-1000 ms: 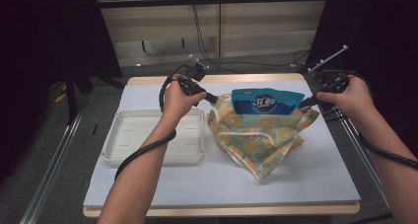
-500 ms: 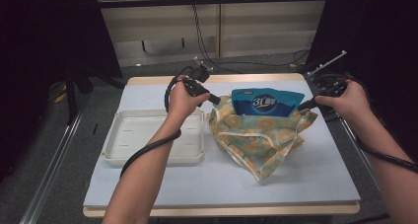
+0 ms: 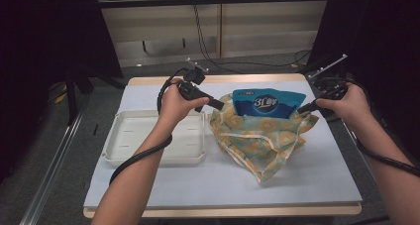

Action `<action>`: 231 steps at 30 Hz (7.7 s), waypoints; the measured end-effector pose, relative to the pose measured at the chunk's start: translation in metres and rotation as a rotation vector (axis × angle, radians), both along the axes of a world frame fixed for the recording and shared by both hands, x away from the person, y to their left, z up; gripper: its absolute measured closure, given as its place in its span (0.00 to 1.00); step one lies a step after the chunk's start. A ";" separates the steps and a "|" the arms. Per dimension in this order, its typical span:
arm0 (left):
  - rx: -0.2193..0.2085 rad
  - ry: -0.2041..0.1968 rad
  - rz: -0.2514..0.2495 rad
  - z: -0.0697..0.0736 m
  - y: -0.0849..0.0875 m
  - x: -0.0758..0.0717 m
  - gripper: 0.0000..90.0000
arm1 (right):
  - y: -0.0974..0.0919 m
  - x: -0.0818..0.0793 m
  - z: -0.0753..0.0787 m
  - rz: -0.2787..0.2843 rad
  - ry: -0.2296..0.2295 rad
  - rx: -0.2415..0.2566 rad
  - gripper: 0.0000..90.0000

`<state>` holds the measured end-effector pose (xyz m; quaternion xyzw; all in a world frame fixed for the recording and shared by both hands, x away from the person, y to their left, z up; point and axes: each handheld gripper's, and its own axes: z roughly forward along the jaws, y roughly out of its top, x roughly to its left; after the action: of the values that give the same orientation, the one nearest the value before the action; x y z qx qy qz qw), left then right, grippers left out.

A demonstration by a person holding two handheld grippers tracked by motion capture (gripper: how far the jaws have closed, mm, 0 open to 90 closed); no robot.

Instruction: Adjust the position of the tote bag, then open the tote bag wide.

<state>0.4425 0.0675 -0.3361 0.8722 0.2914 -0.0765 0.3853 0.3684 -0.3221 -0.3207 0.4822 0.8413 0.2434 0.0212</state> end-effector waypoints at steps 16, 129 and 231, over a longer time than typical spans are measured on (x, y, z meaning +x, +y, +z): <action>-0.053 -0.008 -0.030 -0.018 -0.005 -0.020 0.46 | 0.002 -0.003 0.000 -0.003 0.000 0.004 0.93; 0.081 0.119 -0.005 -0.098 -0.014 -0.021 1.00 | -0.021 -0.009 -0.095 -0.103 0.019 0.029 1.00; 0.124 0.006 -0.111 -0.031 -0.012 -0.032 0.13 | 0.000 -0.084 -0.043 -0.023 -0.125 -0.016 0.07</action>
<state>0.4102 0.0558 -0.3667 0.9090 0.2480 -0.0818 0.3248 0.2847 -0.3216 -0.3639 0.4753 0.8347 0.2662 0.0804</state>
